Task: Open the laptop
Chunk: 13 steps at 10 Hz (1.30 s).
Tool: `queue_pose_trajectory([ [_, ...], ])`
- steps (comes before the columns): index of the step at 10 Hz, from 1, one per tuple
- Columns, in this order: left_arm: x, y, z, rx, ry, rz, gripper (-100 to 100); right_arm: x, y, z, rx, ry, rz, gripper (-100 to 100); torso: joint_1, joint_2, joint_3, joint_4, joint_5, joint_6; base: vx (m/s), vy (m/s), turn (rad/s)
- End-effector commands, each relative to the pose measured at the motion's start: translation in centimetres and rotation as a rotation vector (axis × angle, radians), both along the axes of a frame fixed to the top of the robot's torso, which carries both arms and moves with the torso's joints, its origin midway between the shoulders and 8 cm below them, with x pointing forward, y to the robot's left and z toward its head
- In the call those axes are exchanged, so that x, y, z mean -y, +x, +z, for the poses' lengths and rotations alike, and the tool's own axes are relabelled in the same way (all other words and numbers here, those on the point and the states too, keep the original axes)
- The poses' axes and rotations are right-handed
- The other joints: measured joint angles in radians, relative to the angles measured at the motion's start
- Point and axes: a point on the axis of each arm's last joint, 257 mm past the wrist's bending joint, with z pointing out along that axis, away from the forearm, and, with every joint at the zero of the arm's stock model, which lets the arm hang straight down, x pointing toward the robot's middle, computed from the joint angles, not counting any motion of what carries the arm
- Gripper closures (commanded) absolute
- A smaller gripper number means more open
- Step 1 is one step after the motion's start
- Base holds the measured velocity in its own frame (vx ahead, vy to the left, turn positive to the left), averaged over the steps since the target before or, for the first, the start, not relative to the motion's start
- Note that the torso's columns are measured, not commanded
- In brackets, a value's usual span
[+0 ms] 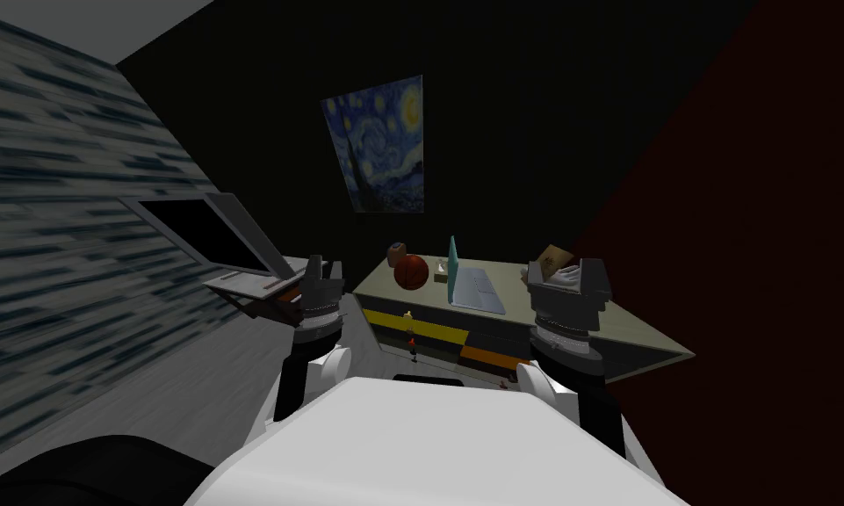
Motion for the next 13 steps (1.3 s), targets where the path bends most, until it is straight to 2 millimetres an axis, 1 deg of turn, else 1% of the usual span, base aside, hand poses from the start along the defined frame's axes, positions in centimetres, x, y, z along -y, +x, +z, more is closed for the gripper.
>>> queue_pose_trajectory([
  [1, 0.0, 0.0, 0.0, 0.000, 0.000, 0.000, 0, 0.0, 0.0, 0.0, 0.000, 0.000, 0.000, 0, 0.000, 0.041, -0.082, 0.041, 0.000, 0.000, 0.000, 0.000, 0.000],
  [3, 0.0, 0.0, 0.0, 0.000, 0.000, 0.000, 0, 0.0, 0.0, 0.0, 0.000, 0.000, 0.000, 0, 0.000, 0.175, -0.351, 0.176, 0.000, 0.000, 0.000, 0.000, 0.000],
  [9, 0.0, 0.0, 0.0, 0.000, 0.000, 0.000, 0, 0.0, 0.0, 0.0, 0.000, 0.000, 0.000, 0, 0.000, 0.618, -1.234, 0.617, 0.000, 0.000, 0.000, 0.000, 0.000],
  [10, 0.0, 0.0, 0.0, 0.000, 0.000, 0.000, 0, -0.3, 0.3, -0.3, -0.018, -0.036, 0.005, -100, 0.000, 0.691, -1.382, 0.691, 0.000, 0.000, 0.010, 0.015, -0.002],
  [11, 0.0, 0.0, 0.0, 0.000, 0.000, 0.000, 0, -0.5, 0.5, -0.6, -0.035, -0.065, 0.005, -100, 0.001, 0.725, -1.451, 0.724, 0.000, 0.000, 0.016, 0.031, -0.006],
  [13, 0.0, 0.0, 0.0, 0.000, 0.000, 0.000, 0, -0.7, 1.1, -1.5, -0.080, -0.132, -0.004, -100, 0.001, 0.737, -1.475, 0.737, 0.000, 0.000, 0.014, 0.054, -0.008],
])
